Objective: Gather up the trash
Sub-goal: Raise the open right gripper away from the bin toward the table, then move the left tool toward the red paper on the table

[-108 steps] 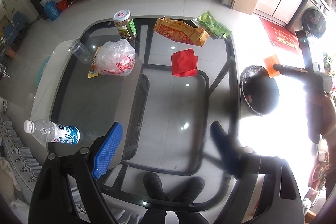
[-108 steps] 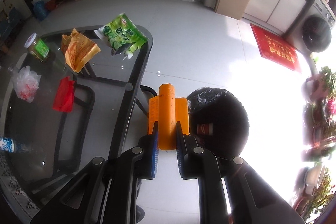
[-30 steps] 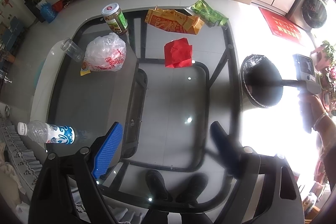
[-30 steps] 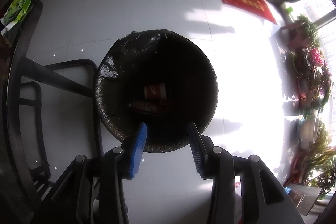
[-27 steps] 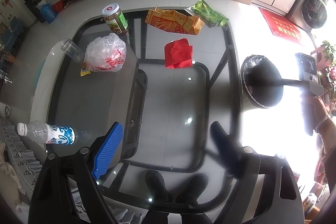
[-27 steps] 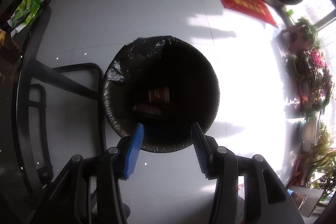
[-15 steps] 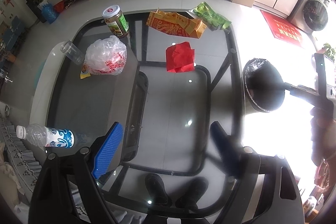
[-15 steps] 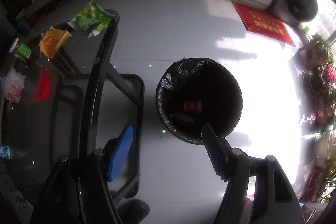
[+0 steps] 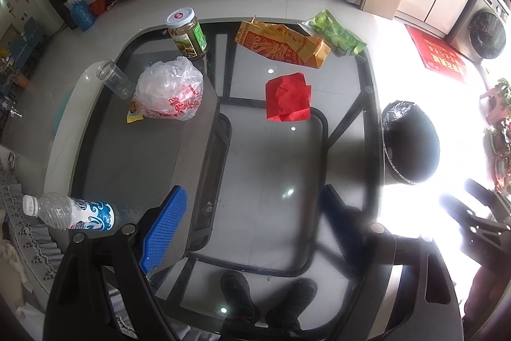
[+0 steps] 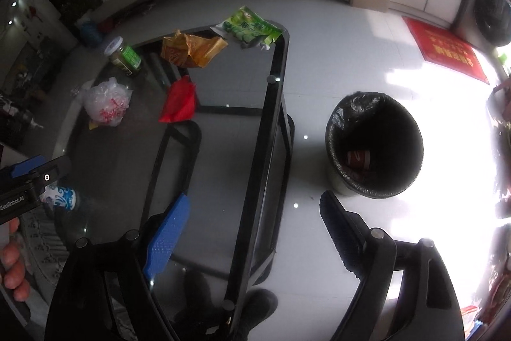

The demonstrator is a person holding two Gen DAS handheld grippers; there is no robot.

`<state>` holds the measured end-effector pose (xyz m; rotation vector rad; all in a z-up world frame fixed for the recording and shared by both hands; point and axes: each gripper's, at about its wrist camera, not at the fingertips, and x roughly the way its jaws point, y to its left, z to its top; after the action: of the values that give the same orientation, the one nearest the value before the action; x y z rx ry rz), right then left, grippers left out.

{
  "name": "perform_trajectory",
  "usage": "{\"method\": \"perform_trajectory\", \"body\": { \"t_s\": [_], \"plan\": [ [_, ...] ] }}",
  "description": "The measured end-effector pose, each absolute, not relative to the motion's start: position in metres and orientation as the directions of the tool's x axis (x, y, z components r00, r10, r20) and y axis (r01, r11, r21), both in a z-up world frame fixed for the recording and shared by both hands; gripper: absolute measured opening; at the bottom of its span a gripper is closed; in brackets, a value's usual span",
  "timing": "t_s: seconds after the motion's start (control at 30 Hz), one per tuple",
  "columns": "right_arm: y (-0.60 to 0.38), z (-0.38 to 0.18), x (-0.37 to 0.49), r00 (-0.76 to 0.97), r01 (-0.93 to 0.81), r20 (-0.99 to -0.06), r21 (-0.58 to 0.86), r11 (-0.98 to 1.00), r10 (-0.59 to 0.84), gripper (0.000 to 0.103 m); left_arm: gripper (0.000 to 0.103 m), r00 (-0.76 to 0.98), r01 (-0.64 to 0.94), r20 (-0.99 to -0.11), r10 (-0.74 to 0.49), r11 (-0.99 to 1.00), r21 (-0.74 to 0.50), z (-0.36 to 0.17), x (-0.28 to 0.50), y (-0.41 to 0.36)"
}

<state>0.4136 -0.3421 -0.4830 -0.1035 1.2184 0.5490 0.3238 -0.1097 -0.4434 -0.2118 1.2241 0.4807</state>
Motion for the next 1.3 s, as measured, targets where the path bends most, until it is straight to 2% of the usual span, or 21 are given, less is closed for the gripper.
{"method": "perform_trajectory", "body": {
  "t_s": [0.47,0.6,0.73,1.3],
  "plan": [
    [-0.330,-0.453,0.387,0.276,-0.460,-0.905,0.171,0.871,0.323,0.081,0.084,0.262,-0.483,-0.934,0.243,0.871,0.091,-0.451,0.324,-0.090],
    [-0.325,-0.452,0.380,0.275,-0.463,-0.905,0.170,0.870,0.324,0.081,0.087,0.272,-0.467,-0.935,0.227,0.881,0.078,-0.463,0.336,-0.085],
    [-0.324,-0.457,0.376,0.266,-0.457,-0.910,0.172,0.873,0.318,0.081,0.088,0.290,-0.453,-0.946,0.148,0.892,0.001,-0.480,0.359,-0.073],
    [-0.326,-0.476,0.360,0.237,-0.414,-0.927,0.175,0.893,0.292,0.081,0.089,0.222,-0.372,-0.971,0.092,0.928,0.003,-0.570,0.466,-0.065]
  ]
}}
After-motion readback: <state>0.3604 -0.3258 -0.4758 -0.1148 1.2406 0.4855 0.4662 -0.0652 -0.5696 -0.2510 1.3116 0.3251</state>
